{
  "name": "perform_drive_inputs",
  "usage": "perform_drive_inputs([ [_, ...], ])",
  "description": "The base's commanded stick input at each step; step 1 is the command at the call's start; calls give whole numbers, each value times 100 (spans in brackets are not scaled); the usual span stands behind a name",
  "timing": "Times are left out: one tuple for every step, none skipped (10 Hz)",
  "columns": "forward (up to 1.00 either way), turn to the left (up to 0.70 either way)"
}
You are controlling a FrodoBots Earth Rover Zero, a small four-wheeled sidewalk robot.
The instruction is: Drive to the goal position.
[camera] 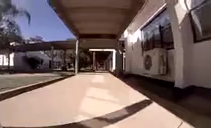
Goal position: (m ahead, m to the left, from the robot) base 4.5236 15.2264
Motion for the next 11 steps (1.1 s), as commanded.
perform_drive_inputs([
  [70, 0],
  [70, 0],
  [70, 0],
  [70, 0],
  [70, 0],
  [70, 0],
  [70, 0],
  [70, 0],
  [70, 0],
  [70, 0],
  [70, 21],
])
